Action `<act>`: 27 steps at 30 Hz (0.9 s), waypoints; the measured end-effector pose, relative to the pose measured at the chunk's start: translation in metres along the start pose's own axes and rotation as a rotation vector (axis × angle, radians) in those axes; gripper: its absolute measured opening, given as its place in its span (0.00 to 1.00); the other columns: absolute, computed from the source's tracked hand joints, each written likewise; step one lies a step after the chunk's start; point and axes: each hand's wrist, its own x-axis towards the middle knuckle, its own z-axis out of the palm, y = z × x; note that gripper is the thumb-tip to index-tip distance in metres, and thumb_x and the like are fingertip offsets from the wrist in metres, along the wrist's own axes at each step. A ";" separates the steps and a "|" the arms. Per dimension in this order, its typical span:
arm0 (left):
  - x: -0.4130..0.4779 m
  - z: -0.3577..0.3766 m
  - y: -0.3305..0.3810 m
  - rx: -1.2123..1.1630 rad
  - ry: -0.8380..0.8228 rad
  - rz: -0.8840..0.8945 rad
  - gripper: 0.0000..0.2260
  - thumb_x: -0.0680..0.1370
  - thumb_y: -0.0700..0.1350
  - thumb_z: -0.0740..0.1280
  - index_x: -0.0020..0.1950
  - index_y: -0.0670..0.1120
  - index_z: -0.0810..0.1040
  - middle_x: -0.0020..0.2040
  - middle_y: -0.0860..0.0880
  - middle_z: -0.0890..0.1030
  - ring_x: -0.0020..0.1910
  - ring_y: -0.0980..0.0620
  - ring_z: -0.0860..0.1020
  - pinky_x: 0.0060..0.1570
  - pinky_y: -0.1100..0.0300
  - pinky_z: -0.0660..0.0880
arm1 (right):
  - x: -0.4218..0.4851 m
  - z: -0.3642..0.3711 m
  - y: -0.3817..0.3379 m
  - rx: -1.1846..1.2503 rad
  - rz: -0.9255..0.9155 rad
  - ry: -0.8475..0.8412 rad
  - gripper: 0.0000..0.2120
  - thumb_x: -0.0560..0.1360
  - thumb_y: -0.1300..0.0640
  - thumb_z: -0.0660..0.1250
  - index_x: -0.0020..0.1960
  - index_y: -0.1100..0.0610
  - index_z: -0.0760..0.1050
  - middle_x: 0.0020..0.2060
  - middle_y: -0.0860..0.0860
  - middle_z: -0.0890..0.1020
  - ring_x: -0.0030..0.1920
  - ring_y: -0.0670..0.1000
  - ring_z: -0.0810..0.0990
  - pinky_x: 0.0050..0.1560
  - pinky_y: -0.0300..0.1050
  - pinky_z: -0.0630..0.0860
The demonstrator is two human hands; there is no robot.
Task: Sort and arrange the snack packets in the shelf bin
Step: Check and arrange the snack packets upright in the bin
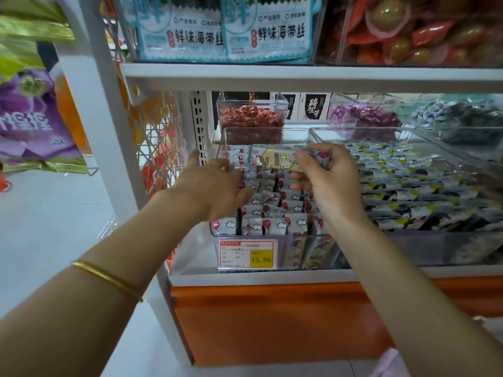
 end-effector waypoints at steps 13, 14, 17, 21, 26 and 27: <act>-0.042 0.018 0.008 -0.214 0.286 0.020 0.31 0.74 0.63 0.44 0.67 0.48 0.69 0.69 0.51 0.70 0.72 0.55 0.58 0.71 0.44 0.44 | 0.008 0.024 0.000 -0.183 -0.135 -0.161 0.10 0.73 0.61 0.70 0.51 0.57 0.70 0.47 0.54 0.79 0.40 0.48 0.81 0.38 0.41 0.79; -0.044 0.020 0.009 -0.223 0.307 0.016 0.30 0.74 0.63 0.44 0.67 0.48 0.69 0.68 0.51 0.71 0.72 0.56 0.57 0.71 0.44 0.45 | 0.012 0.030 -0.001 -0.276 -0.178 -0.198 0.11 0.72 0.60 0.70 0.51 0.57 0.71 0.48 0.53 0.79 0.43 0.50 0.80 0.42 0.43 0.78; -0.045 0.023 0.012 -0.250 0.335 0.001 0.28 0.75 0.62 0.46 0.67 0.48 0.68 0.68 0.51 0.72 0.73 0.56 0.56 0.72 0.45 0.47 | 0.026 0.045 -0.008 -0.573 -0.269 -0.345 0.12 0.70 0.55 0.72 0.51 0.56 0.74 0.43 0.45 0.76 0.44 0.43 0.74 0.41 0.34 0.69; -0.049 0.030 0.012 -0.376 0.441 0.047 0.22 0.78 0.57 0.54 0.68 0.50 0.68 0.67 0.50 0.72 0.72 0.53 0.59 0.72 0.50 0.50 | 0.036 0.065 -0.006 -0.810 -0.317 -0.587 0.12 0.70 0.55 0.73 0.51 0.55 0.75 0.46 0.47 0.78 0.48 0.48 0.77 0.40 0.34 0.69; -0.055 0.030 0.000 -0.682 0.656 -0.035 0.17 0.77 0.48 0.63 0.64 0.44 0.71 0.62 0.46 0.73 0.64 0.50 0.65 0.57 0.69 0.55 | 0.039 0.070 0.008 -0.865 -0.233 -0.726 0.12 0.73 0.51 0.70 0.52 0.56 0.75 0.49 0.47 0.77 0.51 0.50 0.75 0.49 0.46 0.71; -0.055 0.031 -0.002 -0.697 0.653 -0.059 0.18 0.78 0.48 0.64 0.66 0.44 0.69 0.64 0.46 0.72 0.65 0.51 0.63 0.56 0.70 0.53 | 0.039 0.069 0.010 -0.943 -0.281 -0.761 0.11 0.74 0.49 0.67 0.50 0.56 0.77 0.48 0.48 0.79 0.50 0.51 0.76 0.51 0.49 0.73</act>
